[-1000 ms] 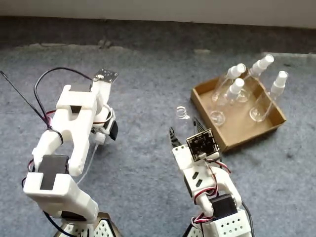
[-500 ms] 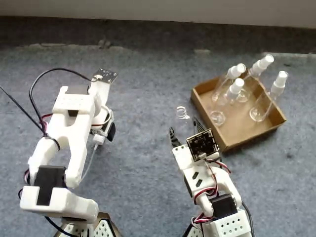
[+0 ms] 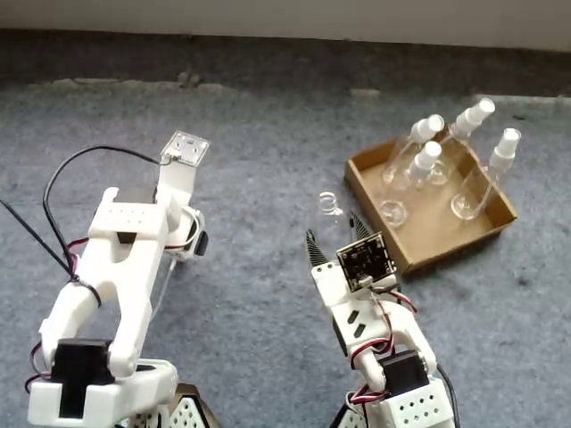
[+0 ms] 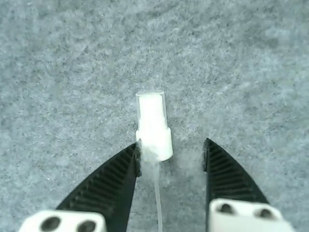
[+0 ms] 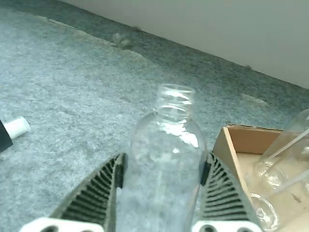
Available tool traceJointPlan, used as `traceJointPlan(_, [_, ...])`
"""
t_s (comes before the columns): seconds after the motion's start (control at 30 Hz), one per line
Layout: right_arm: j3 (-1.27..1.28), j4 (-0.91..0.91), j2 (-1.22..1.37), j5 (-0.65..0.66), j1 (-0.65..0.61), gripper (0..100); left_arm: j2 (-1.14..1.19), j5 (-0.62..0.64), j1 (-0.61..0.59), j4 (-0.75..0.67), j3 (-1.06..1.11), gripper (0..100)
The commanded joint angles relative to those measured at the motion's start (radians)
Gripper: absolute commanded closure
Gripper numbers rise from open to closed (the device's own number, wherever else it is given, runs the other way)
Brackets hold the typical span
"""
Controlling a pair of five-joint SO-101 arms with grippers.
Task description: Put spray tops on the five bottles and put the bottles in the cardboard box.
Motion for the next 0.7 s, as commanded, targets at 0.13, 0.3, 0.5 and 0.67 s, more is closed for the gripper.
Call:
traceJointPlan(0.13, [0.117,0.001,-0.021,0.0,0.005,91.4,0.188,-0.008,-0.047,-0.012,-0.153,84])
traceJointPlan(0.3, [0.117,0.001,-0.021,0.0,0.005,91.4,0.303,-0.008,-0.062,-0.008,-0.22,84])
traceJointPlan(0.5, [0.117,0.001,-0.021,0.0,0.005,91.4,0.317,-0.008,-0.065,-0.008,-0.225,84])
traceJointPlan(0.67, [0.117,0.001,-0.021,0.0,0.005,91.4,0.317,-0.008,-0.071,-0.008,-0.22,89])
